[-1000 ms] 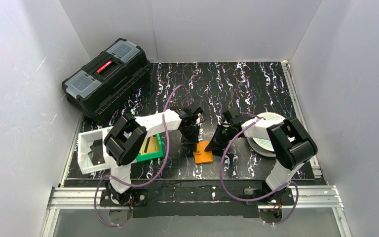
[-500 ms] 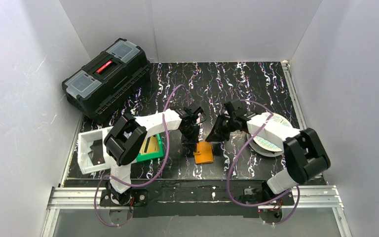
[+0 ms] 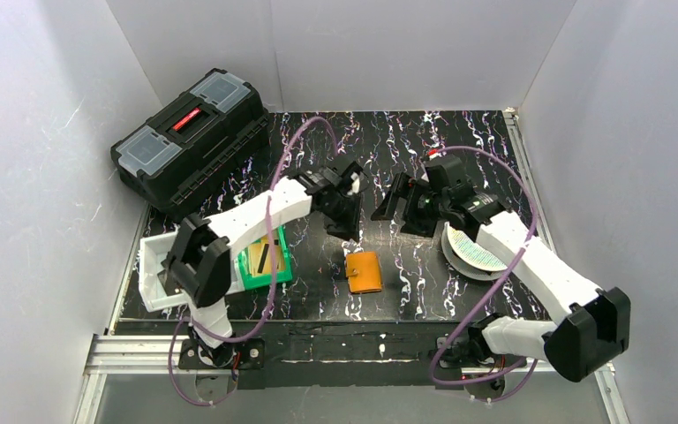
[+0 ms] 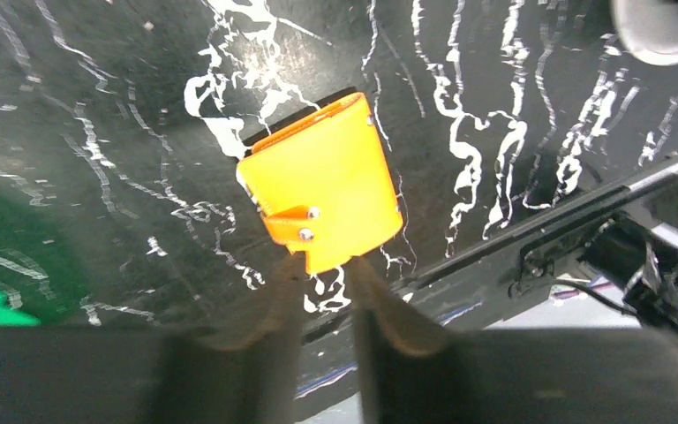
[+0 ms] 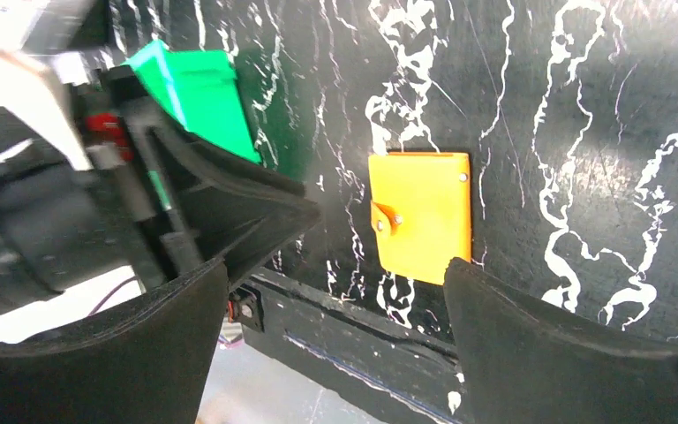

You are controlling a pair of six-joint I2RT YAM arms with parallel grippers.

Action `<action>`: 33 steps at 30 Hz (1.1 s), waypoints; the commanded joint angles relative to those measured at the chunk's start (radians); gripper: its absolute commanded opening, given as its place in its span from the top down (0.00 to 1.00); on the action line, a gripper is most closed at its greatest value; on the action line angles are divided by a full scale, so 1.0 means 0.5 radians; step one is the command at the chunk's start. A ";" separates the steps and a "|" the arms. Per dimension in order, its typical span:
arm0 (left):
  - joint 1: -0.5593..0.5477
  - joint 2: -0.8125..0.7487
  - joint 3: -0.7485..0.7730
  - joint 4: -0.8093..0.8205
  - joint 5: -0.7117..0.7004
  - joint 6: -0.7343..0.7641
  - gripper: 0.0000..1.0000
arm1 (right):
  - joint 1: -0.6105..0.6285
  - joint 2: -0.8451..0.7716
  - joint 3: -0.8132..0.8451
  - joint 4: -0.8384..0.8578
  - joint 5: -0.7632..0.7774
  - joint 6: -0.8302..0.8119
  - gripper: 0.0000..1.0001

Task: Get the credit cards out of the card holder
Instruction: Reset both arms

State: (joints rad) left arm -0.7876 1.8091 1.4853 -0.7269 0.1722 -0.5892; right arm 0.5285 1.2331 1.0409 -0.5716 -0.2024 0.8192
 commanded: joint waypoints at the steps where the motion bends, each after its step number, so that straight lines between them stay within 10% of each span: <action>1: 0.073 -0.376 0.163 -0.207 -0.227 0.051 0.55 | 0.005 -0.164 0.168 -0.069 0.117 -0.098 0.02; 6: 0.173 -0.687 0.184 -0.294 -0.460 0.087 0.02 | 0.004 -0.235 0.236 -0.074 0.113 -0.102 0.02; 33: 0.281 -1.161 -0.098 -0.282 -0.957 0.056 0.02 | 0.004 -0.286 0.360 -0.096 0.206 -0.160 0.02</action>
State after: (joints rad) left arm -0.6498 1.2549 1.4487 -0.8467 -0.2661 -0.5610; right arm 0.5285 1.1187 1.1782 -0.6312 -0.1123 0.7544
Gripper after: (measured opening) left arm 0.981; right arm 0.983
